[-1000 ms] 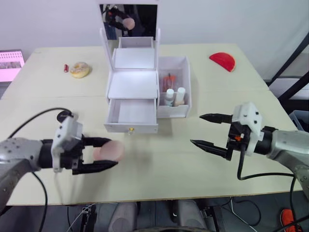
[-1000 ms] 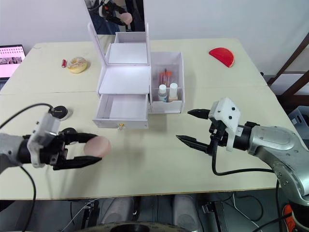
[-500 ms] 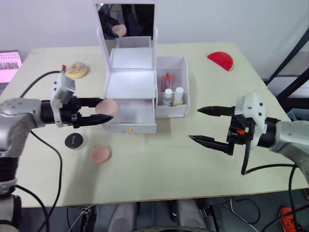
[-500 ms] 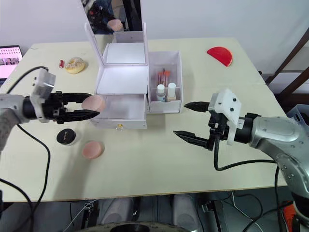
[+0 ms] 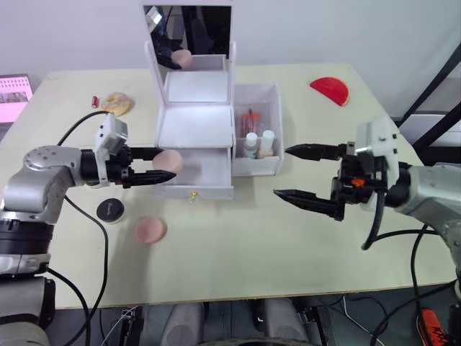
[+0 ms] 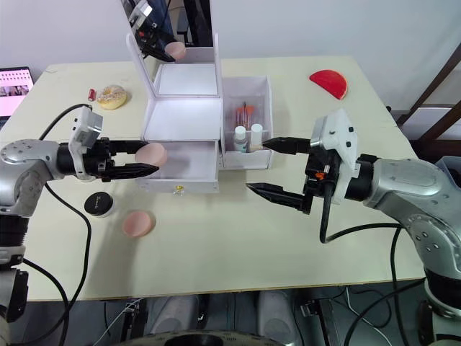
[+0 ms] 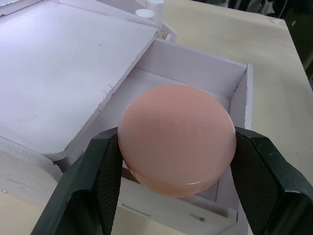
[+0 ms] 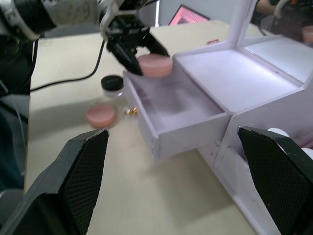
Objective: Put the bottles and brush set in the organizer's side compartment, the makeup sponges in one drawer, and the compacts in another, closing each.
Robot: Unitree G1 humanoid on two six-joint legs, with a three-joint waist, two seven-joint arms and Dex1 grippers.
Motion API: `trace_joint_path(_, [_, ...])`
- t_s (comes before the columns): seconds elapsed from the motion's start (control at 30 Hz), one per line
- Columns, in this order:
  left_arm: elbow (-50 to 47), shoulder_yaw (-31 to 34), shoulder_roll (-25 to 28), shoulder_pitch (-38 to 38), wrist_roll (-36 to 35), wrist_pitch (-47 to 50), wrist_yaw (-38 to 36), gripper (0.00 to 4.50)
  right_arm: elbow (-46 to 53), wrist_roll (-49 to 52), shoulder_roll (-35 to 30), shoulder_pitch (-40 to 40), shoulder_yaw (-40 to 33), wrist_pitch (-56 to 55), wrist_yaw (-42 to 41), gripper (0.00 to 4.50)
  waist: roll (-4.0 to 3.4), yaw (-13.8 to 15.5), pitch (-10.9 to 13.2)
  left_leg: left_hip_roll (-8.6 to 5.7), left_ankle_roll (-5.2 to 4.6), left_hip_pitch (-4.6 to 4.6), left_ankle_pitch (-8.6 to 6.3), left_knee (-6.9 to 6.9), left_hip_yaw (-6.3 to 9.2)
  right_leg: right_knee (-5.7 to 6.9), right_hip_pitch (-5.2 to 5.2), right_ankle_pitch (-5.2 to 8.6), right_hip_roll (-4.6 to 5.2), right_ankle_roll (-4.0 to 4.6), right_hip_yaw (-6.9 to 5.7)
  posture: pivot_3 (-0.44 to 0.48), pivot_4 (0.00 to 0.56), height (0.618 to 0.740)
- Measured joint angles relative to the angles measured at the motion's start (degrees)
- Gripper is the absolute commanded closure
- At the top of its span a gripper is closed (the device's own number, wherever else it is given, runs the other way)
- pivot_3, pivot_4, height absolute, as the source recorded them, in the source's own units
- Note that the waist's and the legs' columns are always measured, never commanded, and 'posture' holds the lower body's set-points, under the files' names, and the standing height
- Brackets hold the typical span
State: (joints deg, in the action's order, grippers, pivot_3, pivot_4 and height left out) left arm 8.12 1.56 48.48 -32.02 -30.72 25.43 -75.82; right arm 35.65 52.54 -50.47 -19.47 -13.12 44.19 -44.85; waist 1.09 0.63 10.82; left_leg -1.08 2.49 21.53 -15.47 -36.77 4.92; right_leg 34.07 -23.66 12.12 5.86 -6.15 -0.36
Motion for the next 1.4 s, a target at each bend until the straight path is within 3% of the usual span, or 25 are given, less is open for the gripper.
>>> trace_joint_path(0.33, [0.8,-0.4,-0.7,-1.4,1.6,0.0,-1.3,1.86,-0.3,-2.8,2.2,0.2,1.5,-2.4,1.3,0.00,0.01,0.0,0.0,-0.01,0.00,-0.01,0.00,-0.01,0.01,0.03,0.01,-0.07,0.00,0.09,0.00,0.000,0.150,0.739])
trace_joint_path(0.47, [0.8,-0.4,-0.8,-1.7,1.7,0.2,-1.9,0.01,-0.3,-3.5,2.2,0.3,2.0,-2.6,1.6,0.00,0.01,0.0,0.0,-0.01,0.00,-0.01,0.00,-0.01,0.01,0.03,0.01,-0.06,0.00,0.07,0.00,0.000,0.150,0.739])
trace_joint_path(1.1, [0.4,0.2,-0.7,-2.1,1.3,2.1,-1.6,0.01,-0.2,-5.2,2.8,1.1,3.6,-2.9,2.5,0.00,0.01,-0.1,0.0,-0.01,-0.01,0.00,0.00,-0.01,0.01,0.04,0.00,-0.06,-0.01,0.07,0.00,0.000,0.150,0.739])
trace_joint_path(1.3, [-5.9,9.5,6.4,5.5,-3.4,8.4,-0.9,0.01,0.1,-4.3,2.1,2.3,1.7,-2.6,2.4,0.00,0.02,-1.3,0.0,0.00,-0.14,0.01,-0.07,0.02,0.01,0.03,-0.04,-0.04,0.00,0.05,0.02,0.000,0.150,0.739])
trace_joint_path(1.4, [-12.1,16.2,8.5,13.2,-6.1,11.9,1.2,0.01,-0.1,-3.8,2.0,1.9,1.0,-2.6,1.7,0.00,0.01,-1.6,0.0,0.02,-0.14,-0.03,-0.08,0.03,-0.02,0.03,-0.04,-0.03,0.00,0.04,0.07,0.000,0.150,0.739])
